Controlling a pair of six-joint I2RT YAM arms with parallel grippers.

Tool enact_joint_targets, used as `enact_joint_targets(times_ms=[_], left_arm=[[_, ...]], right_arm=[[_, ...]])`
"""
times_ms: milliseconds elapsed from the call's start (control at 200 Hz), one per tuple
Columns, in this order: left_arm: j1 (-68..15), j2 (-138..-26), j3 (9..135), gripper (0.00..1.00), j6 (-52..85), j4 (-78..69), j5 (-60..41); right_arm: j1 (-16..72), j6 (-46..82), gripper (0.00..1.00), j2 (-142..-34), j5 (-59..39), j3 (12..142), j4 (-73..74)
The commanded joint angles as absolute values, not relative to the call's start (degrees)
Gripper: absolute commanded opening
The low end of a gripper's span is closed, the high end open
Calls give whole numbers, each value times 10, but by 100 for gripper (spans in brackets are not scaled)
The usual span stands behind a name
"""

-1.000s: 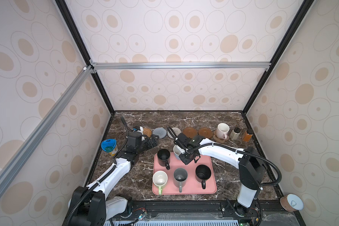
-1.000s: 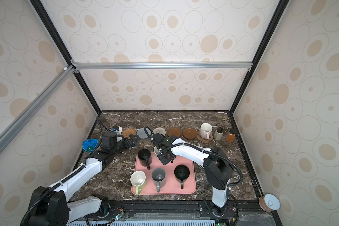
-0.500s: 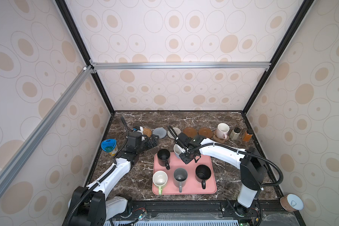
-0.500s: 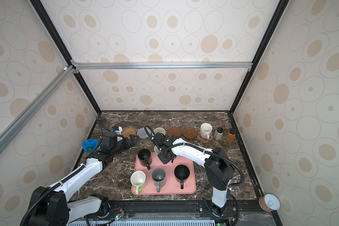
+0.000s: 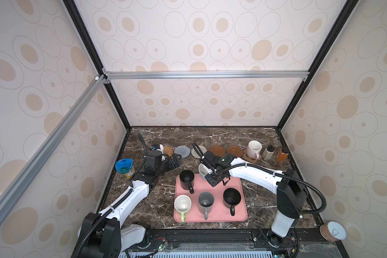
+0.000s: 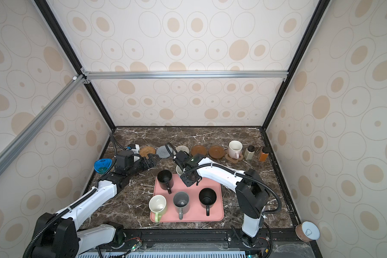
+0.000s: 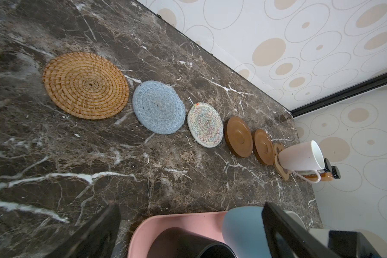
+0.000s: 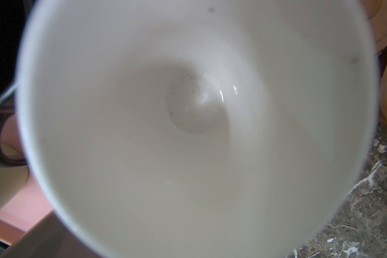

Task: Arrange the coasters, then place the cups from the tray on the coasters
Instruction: 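Lift the light blue mug off the tray with the right gripper, then carry the light blue mug with the right gripper toward the coasters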

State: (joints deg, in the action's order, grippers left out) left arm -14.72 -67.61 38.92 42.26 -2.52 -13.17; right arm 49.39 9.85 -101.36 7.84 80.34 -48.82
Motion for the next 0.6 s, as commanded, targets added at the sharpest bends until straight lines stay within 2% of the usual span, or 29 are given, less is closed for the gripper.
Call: enact_joint_targets(times_ms=[0, 595], left_arm=[[-143, -675, 403, 100, 425, -34, -132], [-143, -671, 402, 100, 426, -32, -130]], right_arm=[[489, 102, 9, -978, 97, 810, -482], [456, 102, 8, -939, 108, 785, -483]])
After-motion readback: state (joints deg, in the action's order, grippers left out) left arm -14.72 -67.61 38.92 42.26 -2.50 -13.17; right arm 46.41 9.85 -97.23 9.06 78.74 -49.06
